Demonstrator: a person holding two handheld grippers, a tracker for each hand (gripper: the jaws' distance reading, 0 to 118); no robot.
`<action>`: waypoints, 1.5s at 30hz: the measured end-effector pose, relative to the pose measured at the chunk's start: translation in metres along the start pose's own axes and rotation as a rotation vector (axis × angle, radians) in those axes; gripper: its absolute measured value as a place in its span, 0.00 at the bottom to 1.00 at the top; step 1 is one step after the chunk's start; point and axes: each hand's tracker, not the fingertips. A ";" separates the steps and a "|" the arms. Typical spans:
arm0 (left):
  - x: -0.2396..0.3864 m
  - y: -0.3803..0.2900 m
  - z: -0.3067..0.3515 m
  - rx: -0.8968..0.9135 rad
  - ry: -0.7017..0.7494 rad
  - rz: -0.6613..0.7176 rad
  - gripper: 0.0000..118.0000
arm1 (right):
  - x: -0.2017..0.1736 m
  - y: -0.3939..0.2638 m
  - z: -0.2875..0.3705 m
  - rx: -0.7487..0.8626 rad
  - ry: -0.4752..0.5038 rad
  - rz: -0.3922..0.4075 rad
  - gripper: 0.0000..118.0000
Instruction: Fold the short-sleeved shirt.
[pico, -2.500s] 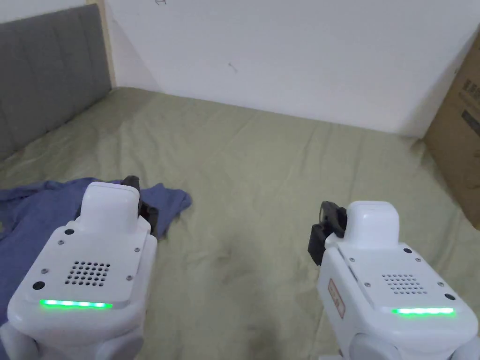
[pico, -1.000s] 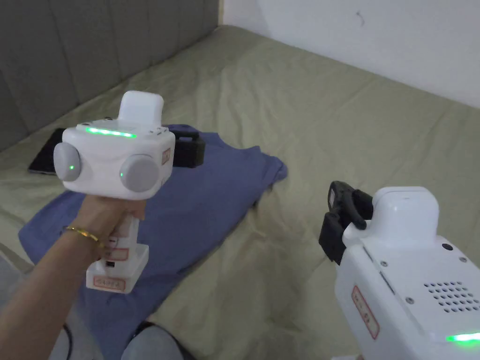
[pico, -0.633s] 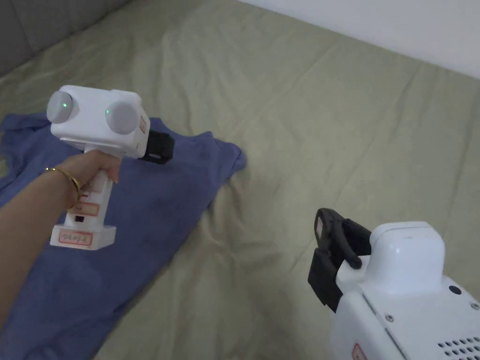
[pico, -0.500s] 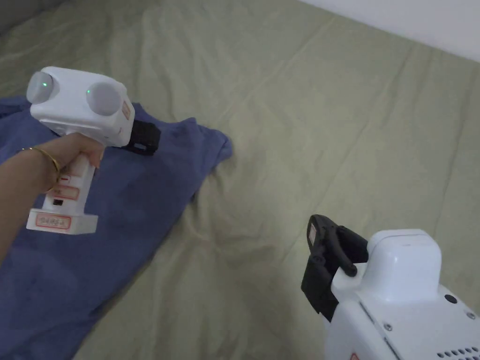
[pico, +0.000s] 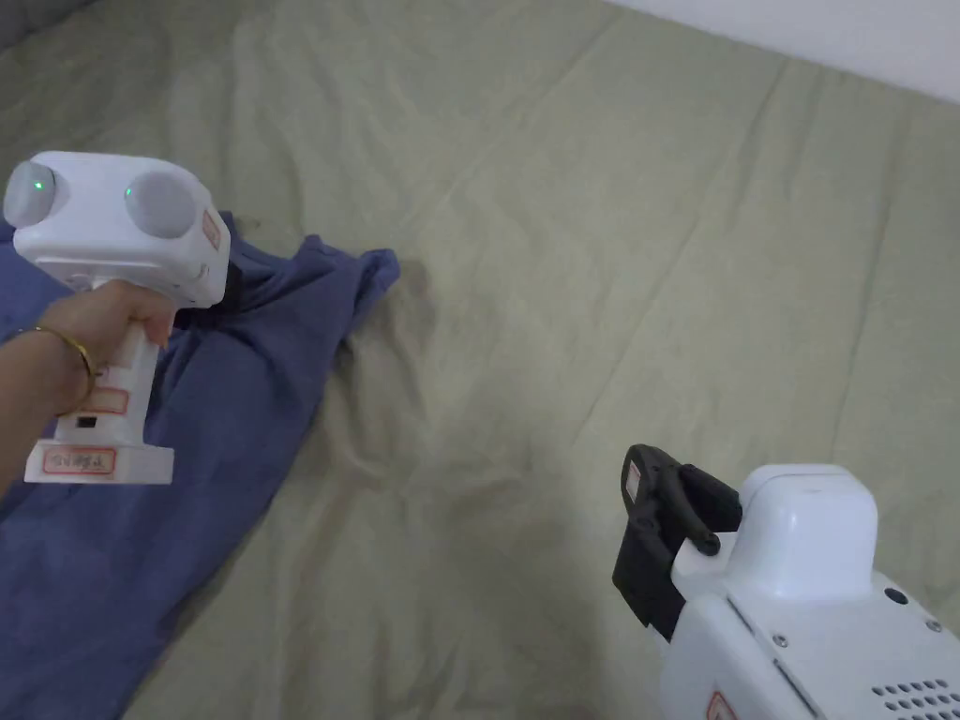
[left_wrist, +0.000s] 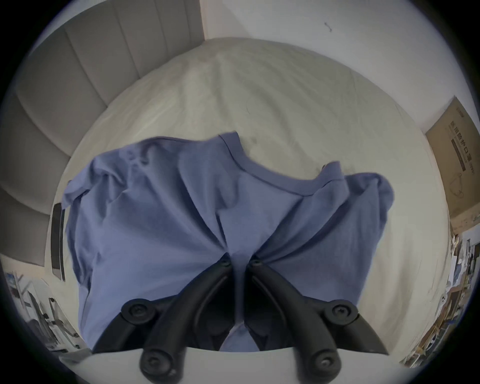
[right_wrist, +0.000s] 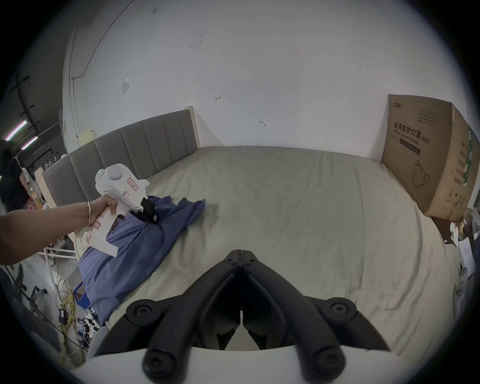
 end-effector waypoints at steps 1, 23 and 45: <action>0.000 -0.004 0.006 0.029 -0.001 0.021 0.03 | 0.000 0.001 0.005 0.007 -0.003 0.001 0.00; 0.015 -0.065 0.406 0.861 -0.251 -0.036 0.03 | -0.010 0.008 0.173 0.259 -0.052 0.025 0.00; 0.238 -0.056 0.448 0.832 -0.624 -0.293 0.03 | 0.065 -0.001 0.264 0.408 -0.319 -0.060 0.00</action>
